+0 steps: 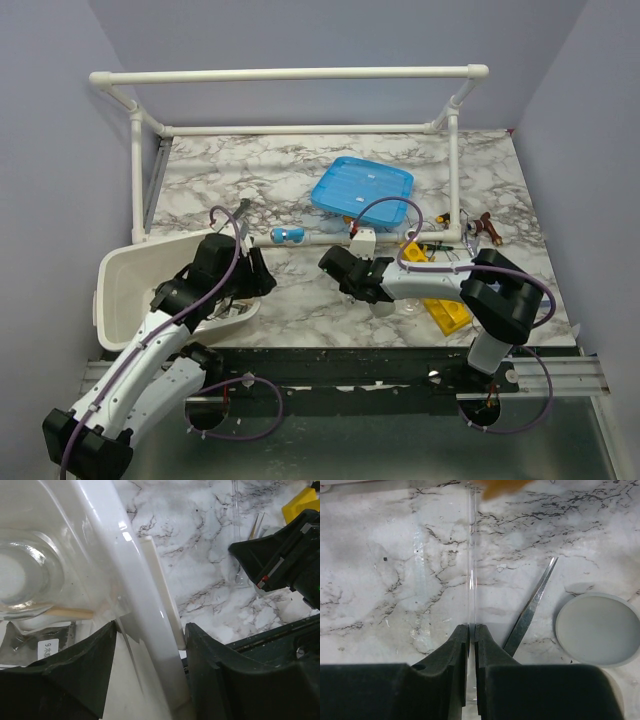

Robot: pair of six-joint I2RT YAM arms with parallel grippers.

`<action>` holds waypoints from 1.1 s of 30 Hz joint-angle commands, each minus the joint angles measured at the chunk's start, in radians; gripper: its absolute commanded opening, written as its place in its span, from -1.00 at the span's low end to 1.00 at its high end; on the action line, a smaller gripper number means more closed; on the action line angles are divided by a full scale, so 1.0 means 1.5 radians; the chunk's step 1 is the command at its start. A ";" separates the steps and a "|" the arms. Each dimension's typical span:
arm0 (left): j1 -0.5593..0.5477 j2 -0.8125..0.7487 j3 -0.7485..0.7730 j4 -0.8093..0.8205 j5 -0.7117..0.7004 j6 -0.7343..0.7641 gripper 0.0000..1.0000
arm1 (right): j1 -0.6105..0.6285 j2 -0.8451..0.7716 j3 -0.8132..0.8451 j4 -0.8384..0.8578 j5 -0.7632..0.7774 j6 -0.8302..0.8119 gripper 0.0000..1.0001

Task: Organize the chemistry lab equipment

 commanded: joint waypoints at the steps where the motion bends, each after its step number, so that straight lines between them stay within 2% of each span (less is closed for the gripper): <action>1: -0.039 0.018 0.027 -0.007 -0.051 -0.020 0.01 | 0.004 -0.002 -0.008 -0.024 -0.072 -0.009 -0.99; 11: -0.110 0.019 0.041 -0.024 -0.073 -0.058 -0.59 | 0.016 -0.113 -0.012 -0.037 -0.134 -0.051 -0.99; 15: -0.144 0.023 0.041 -0.015 -0.073 -0.079 -0.67 | 0.017 -0.163 -0.019 -0.031 -0.145 -0.074 -0.99; 30: -0.218 0.075 0.050 0.109 -0.079 -0.137 -0.71 | 0.017 -0.292 0.013 -0.027 -0.138 -0.118 -0.99; 33: -0.219 0.072 0.059 0.103 -0.083 -0.129 -0.55 | 0.017 -0.316 0.018 -0.019 -0.127 -0.120 -0.99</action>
